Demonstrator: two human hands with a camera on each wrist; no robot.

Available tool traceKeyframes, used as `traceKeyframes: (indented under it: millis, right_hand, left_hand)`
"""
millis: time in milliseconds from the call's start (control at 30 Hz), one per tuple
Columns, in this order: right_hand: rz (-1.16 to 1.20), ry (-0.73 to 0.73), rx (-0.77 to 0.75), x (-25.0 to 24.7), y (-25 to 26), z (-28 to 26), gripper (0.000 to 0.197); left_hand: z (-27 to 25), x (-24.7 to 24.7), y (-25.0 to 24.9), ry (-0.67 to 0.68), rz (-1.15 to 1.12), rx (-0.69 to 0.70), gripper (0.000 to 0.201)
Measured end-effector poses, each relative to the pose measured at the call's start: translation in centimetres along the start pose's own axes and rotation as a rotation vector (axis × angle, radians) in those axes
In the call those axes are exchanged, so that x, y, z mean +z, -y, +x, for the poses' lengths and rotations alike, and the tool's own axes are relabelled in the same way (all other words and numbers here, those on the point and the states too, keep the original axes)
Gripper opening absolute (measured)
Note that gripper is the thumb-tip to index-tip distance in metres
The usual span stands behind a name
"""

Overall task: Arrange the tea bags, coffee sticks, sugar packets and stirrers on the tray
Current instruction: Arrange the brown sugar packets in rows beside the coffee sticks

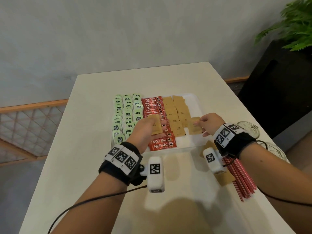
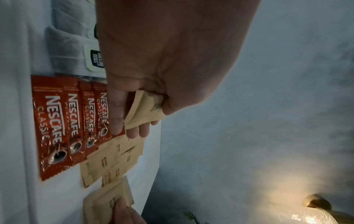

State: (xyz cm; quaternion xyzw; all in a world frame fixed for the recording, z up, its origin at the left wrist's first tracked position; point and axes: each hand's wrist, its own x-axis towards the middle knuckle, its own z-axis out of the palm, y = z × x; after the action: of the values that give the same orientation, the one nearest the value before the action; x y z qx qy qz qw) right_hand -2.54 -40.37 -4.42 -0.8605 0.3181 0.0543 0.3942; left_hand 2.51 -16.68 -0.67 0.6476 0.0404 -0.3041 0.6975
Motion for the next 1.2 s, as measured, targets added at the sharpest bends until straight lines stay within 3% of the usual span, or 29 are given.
traceKeyframes:
  millis: [200, 533, 800, 900, 1033, 1200]
  right_hand:
    - [-0.073, -0.046, 0.029, 0.9, 0.0, 0.8, 0.032]
    - [-0.028, -0.072, 0.068, 2.0, 0.7, 1.0, 0.024]
    - [0.017, -0.106, -0.031, 1.2, 0.7, 0.4, 0.042]
    - [0.238, -0.004, -0.124, 1.1, 2.0, -1.7, 0.042]
    - [0.266, 0.24, -0.242, 1.7, 3.7, -3.8, 0.042]
    - [0.511, 0.227, -0.248, 1.1, 4.2, -3.4, 0.02]
  left_hand:
    - [0.4, -0.3, 1.0, -0.036, 0.049, 0.021, 0.021]
    - [1.4, -0.8, 0.7, -0.001, -0.167, -0.15, 0.027]
    - [1.3, -0.5, 1.1, 0.054, -0.194, -0.147, 0.02]
    - [1.1, 0.3, 1.1, 0.054, -0.203, -0.13, 0.014]
    - [0.9, 1.8, 1.0, 0.08, -0.154, -0.066, 0.017]
    - [1.0, 3.2, 0.4, 0.048, 0.066, 0.09, 0.01]
